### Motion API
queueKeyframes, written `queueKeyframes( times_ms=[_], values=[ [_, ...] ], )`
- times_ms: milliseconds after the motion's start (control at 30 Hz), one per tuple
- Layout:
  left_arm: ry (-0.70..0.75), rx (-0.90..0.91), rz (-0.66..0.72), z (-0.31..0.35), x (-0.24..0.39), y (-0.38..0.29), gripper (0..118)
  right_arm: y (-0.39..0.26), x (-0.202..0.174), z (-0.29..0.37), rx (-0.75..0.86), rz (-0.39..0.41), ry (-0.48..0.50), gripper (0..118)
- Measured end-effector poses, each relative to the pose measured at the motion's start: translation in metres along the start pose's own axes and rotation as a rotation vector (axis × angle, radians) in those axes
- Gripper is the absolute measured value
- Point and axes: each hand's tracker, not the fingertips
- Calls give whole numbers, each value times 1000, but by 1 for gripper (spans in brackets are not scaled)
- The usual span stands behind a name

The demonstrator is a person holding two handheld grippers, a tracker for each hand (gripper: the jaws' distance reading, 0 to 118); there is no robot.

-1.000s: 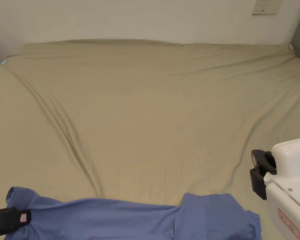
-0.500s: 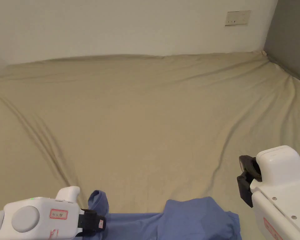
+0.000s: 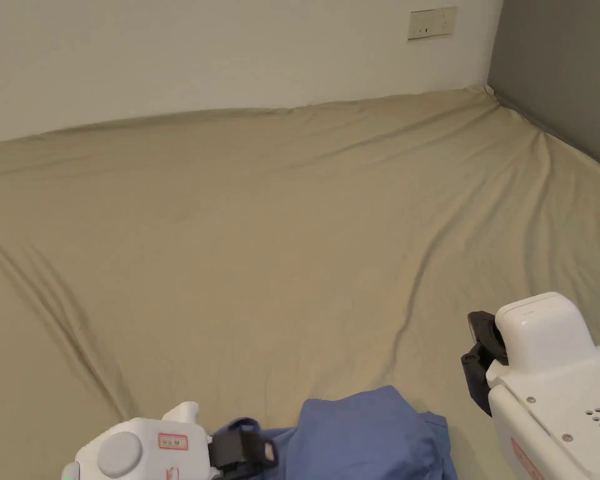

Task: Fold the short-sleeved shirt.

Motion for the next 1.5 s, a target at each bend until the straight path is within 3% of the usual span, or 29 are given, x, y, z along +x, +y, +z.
queueKeyframes(
  times_ms=[67, 133, 300, 333, 367, 400, 433, 467, 700, 800, 967, 1133, 1267, 1367, 1400, 1433, 1467, 1500],
  values=[
    [-136, 12, 78, 13, -4, 3, 116, 1, -1, -1, -2, -1, -4, 0],
    [-157, 63, 44, 30, -3, 2, 115, 1, -1, -1, -3, 2, -4, 0],
    [136, 312, -268, 75, 3, 5, 105, 6, -6, 1, 6, 12, 4, 0],
    [204, 352, -339, 78, 3, 2, 96, 7, -8, 2, 8, 12, 7, 0],
    [282, 381, -405, 79, 3, -2, 73, 7, -10, 2, 9, 13, 10, 0],
    [362, 399, -463, 74, 3, -5, 30, 8, -12, 2, 11, 15, 12, 0],
    [452, 409, -529, 66, 11, -15, 5, 8, -14, 3, 10, 19, 15, 0],
    [515, 421, -575, 56, 10, -20, 2, 9, -16, 4, 10, 23, 18, 0],
    [546, 283, -650, -37, 5, -63, 2, 10, -21, 8, 5, 31, 32, 0],
    [752, 352, -834, -65, 22, -92, 2, 10, -20, 11, 0, 52, 14, 0],
    [700, 389, -983, -73, 41, -122, 1, 8, -16, 9, -12, 46, 8, 0],
    [404, 328, -887, -53, 49, -125, 1, 7, -20, 7, -22, 38, 25, 0],
    [147, 369, -597, 0, 35, -104, 1, 7, -25, 8, -24, 64, 40, 0],
    [88, 450, -456, 45, 12, -83, 3, 9, -24, 7, -21, 49, 46, 0],
    [76, 455, -420, 57, 2, -75, 11, 9, -24, 6, -20, 38, 52, 0],
    [65, 465, -378, 70, -10, -66, 27, 10, -24, 5, -20, 31, 56, 0],
    [61, 472, -336, 80, -24, -57, 50, 10, -25, 4, -20, 31, 56, 0],
    [65, 467, -313, 83, -46, -45, 83, 10, -27, 3, -20, 34, 57, 0]
  ],
)
